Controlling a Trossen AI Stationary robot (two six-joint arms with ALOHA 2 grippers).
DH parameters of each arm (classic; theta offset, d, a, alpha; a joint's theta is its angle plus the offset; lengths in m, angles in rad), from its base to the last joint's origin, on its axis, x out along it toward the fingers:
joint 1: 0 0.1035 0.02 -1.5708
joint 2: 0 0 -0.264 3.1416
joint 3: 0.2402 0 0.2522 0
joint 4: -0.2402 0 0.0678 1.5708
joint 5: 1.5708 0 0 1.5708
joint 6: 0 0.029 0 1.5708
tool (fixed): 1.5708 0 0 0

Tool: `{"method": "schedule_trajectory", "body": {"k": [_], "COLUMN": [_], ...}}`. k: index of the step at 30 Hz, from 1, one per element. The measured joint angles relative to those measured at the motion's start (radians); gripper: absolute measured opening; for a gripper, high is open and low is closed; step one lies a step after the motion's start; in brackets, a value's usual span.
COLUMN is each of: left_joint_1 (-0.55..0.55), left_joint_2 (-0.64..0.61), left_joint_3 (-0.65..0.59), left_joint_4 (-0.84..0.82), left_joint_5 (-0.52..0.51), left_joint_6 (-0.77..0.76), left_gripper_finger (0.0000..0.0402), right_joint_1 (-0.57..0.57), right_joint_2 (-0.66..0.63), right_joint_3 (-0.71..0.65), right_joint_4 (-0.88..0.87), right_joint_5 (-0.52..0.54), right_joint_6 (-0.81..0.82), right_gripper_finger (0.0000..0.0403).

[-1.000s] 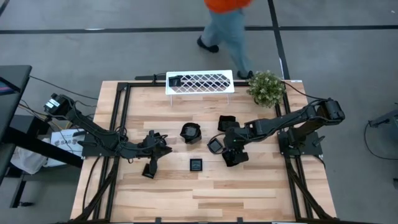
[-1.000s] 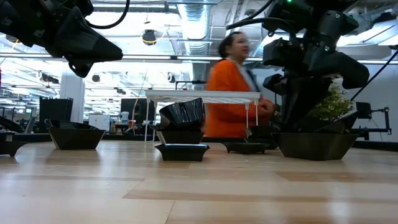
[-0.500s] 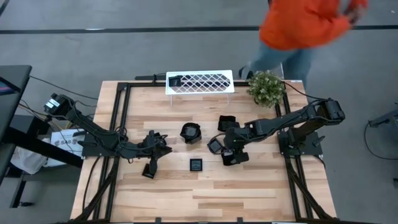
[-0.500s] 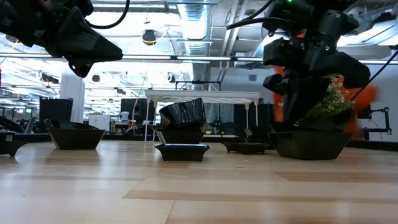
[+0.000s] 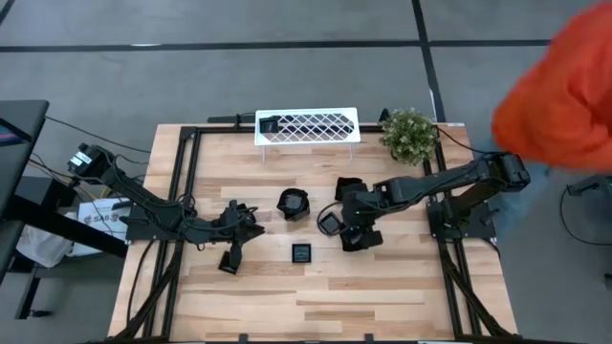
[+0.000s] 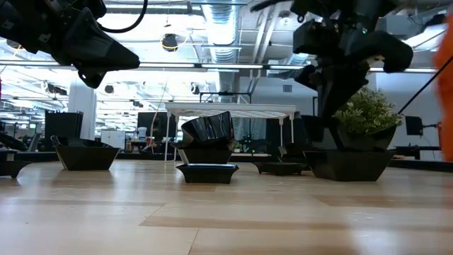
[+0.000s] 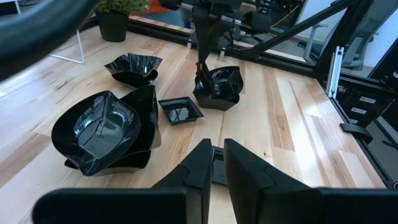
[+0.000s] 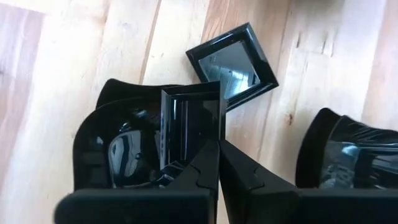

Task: Pick & Place Mini shaped plates
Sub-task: Stack the black square plate on top of the black square plate on the shelf

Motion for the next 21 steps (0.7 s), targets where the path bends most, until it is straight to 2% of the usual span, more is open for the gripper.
{"method": "schedule_trajectory", "body": {"k": [10,15,21], "left_joint_1": [0.0,0.0,0.002], "left_joint_2": [0.0,0.0,0.0], "left_joint_3": [0.0,-0.001,-0.001], "left_joint_4": [0.007,0.02,0.086], "left_joint_5": [0.0,0.0,-0.003], "left_joint_6": [0.014,0.046,0.173], "left_gripper_finger": [0.0044,0.0044,0.0044], "right_joint_1": [-0.003,-0.009,-0.043], "right_joint_2": [0.0,0.0,0.0], "right_joint_3": [0.079,0.098,0.101], "right_joint_4": [-0.009,0.09,0.275], "right_joint_5": [0.002,0.002,0.002], "right_joint_6": [-0.007,0.016,0.126], "right_gripper_finger": [0.0001,0.0001,0.0001]}}
